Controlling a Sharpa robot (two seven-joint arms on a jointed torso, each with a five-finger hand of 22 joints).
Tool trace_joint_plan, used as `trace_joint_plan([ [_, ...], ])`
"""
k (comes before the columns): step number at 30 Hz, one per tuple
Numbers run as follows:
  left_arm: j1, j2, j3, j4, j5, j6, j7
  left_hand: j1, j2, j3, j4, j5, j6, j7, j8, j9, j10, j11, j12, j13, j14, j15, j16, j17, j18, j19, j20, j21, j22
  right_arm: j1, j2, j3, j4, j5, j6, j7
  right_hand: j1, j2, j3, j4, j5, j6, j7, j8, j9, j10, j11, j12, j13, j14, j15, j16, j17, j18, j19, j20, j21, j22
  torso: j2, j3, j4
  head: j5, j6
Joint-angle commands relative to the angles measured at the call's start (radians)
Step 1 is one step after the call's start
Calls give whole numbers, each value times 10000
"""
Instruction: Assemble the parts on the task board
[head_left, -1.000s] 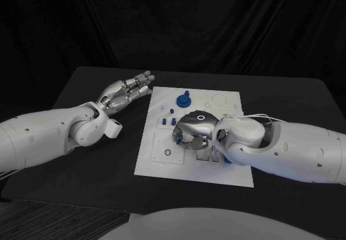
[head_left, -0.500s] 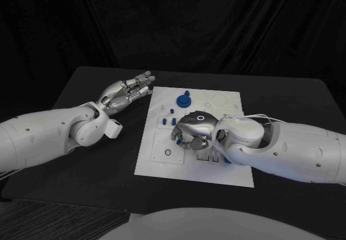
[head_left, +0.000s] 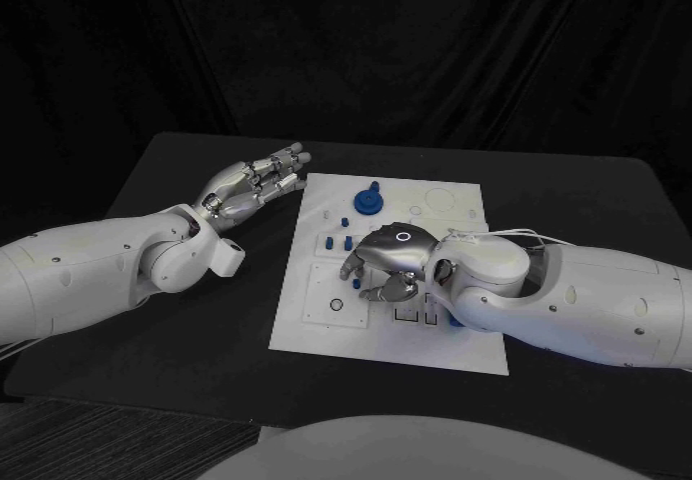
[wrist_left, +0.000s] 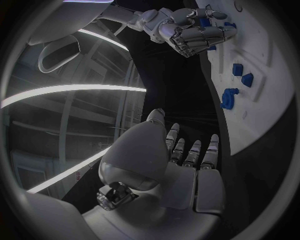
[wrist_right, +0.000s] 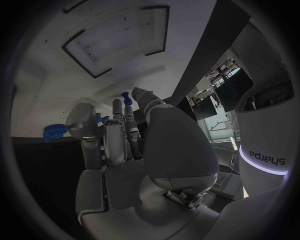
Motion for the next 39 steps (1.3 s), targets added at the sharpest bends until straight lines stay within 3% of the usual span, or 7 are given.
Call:
trace_joint_plan([
  [1, -23, 9, 9, 5, 60, 127, 1688, 147, -21, -109, -101, 199, 120, -25, -66, -35, -25, 100, 199, -50, -20, 35, 174, 77, 284, 48, -17, -31, -106, -28, -106, 5, 64, -86, -87, -480, -92, -12, -747, 104, -348, -667, -102, -129, -255, -791, 51, 16, 72, -218, -7, -214, -208, 409, -273, 84, -472, 1159, -3, 0, -3, 1, -1],
  [10, -31, -34, 9, 11, 61, 118, 1675, 175, -14, -95, -120, 218, 123, -32, -65, -35, -26, 91, 198, -50, -22, 34, 175, 77, 283, 50, -17, -31, -108, 131, -792, 7, 400, -230, -1308, -222, 166, 18, -1549, 636, -506, -800, -167, -46, -435, -1612, 101, 333, 150, -323, 40, -245, -327, 445, -344, 129, -747, 1132, -4, 2, -5, 43, -1],
  [18, -33, -53, 9, 16, 61, 102, 1660, 191, -12, -88, -133, 237, 141, -37, -64, -33, -25, 87, 209, -48, -19, 33, 180, 78, 282, 51, -17, -31, -112, 1172, -1834, 8, 877, 403, -2166, -260, 190, -178, -2075, 1819, -993, -205, 135, 227, -502, -1351, 40, 992, 170, -14, -23, 64, 59, 315, 148, 72, -37, 1328, -19, 3, -16, 14, -1],
  [24, -34, -39, 9, 7, 62, 87, 1649, 201, -13, -85, -140, 253, 149, -39, -63, -33, -24, 85, 216, -47, -19, 31, 182, 78, 282, 51, -18, -31, -119, 1665, -2376, 7, 887, 738, -1977, -443, 203, -183, -2102, 2031, -981, -128, 223, 255, -517, -1263, 42, 1075, 153, -8, -8, 54, 39, 309, 171, 78, -24, 1333, -23, 6, -16, -70, -1],
  [27, -34, -22, 8, 7, 62, 87, 1655, 209, -12, -83, -146, 270, 133, -37, -65, -35, -23, 85, 219, -47, -14, 30, 188, 80, 282, 52, -17, -31, -117, 1751, -2575, 6, 829, 717, -1633, -511, -300, -528, -2416, 2170, -1216, 61, 161, 308, -550, -977, -36, 1169, 82, 544, -82, 843, 1290, 31, 880, 11, 1557, 1727, -13, 7, -2, -106, -1],
  [32, -36, 15, 8, -13, 62, 104, 1659, 211, -6, -80, -145, 289, 128, -32, -68, -36, -22, 87, 221, -47, -18, 30, 187, 79, 281, 53, -17, -31, -123, 1695, -2731, 4, 763, 539, -1047, -675, -368, -662, -2474, 2177, -1115, 109, -140, 283, -597, -1185, -48, 941, -76, 477, -110, 750, 1100, 68, 823, -14, 1411, 1672, -32, -9, -9, -109, -1],
  [39, -40, 17, 8, -7, 62, 131, 1658, 174, 17, -91, -104, 280, 123, -22, -71, -38, -22, 93, 223, -47, -19, 29, 190, 79, 280, 55, -17, -31, -130, 1381, -2778, 4, 587, 437, -575, -691, -252, -730, -2519, 2176, -1310, 204, 7, 275, -638, -1218, -49, 797, -201, 416, -116, 678, 976, 81, 761, -25, 1349, 1649, -33, -14, -7, -145, -1],
])
